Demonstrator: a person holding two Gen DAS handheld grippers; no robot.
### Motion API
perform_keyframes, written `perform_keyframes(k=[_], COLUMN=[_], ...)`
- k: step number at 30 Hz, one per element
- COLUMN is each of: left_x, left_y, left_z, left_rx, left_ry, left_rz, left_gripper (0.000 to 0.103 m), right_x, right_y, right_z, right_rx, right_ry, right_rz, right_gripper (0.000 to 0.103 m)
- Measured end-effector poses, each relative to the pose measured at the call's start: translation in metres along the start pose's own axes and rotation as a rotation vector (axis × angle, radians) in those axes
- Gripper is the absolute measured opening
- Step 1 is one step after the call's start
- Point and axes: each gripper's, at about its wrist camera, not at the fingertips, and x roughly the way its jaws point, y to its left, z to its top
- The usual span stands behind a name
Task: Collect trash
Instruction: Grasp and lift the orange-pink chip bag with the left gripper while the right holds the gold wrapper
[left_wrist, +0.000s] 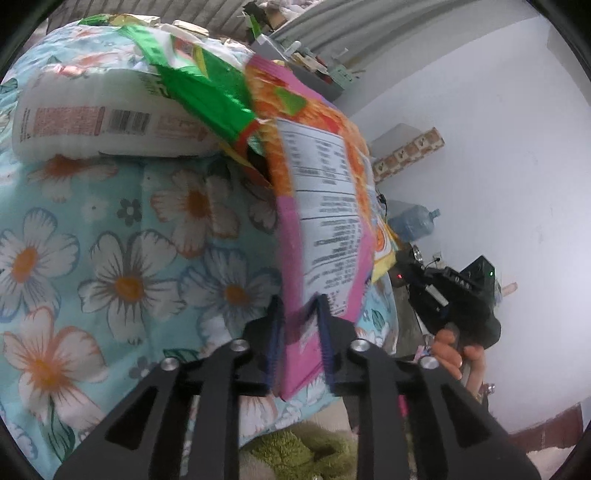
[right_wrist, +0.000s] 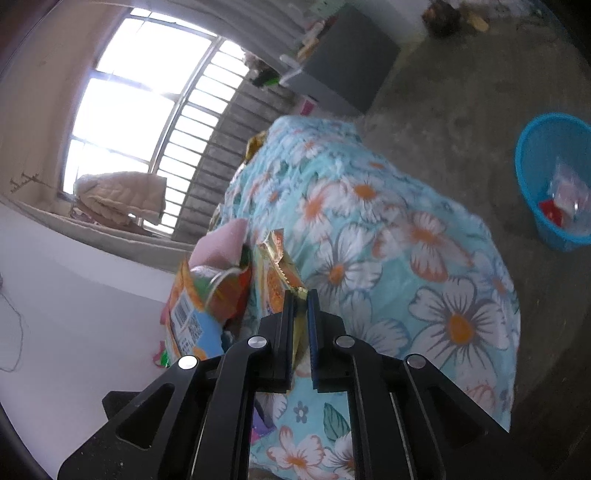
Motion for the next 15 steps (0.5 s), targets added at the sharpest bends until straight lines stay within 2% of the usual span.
perform_keyframes(k=[1,5,10,15], left_x=[-0.001,0.002,0.010,0.018], left_y=[0.003,0.009,0.011,0.026], left_z=[0.000,0.005,0.008,0.015], left_rx=[-0.007,-0.028,-0.050,-0.112], left_ry=[0.000,-0.009,-0.022,-0.047], left_rz=[-0.001,-0.013,-0.029,-0.057], left_gripper=[0.030,0.035,0.043,0.043], right_x=[0.002,0.010,0.016,0.022], right_y=[-0.001,-0.006,-0.004,0.003], right_z=[0.000,-0.004,-0.010,-0.013], right_rx=[0.006,0.026,0.012,-0.023], right_ry=[0.008,0.056,0.074,0.085], right_rz=[0.001,-0.007,-0.020,-0.029], right_gripper=[0.017,0.036,0.042,0.043])
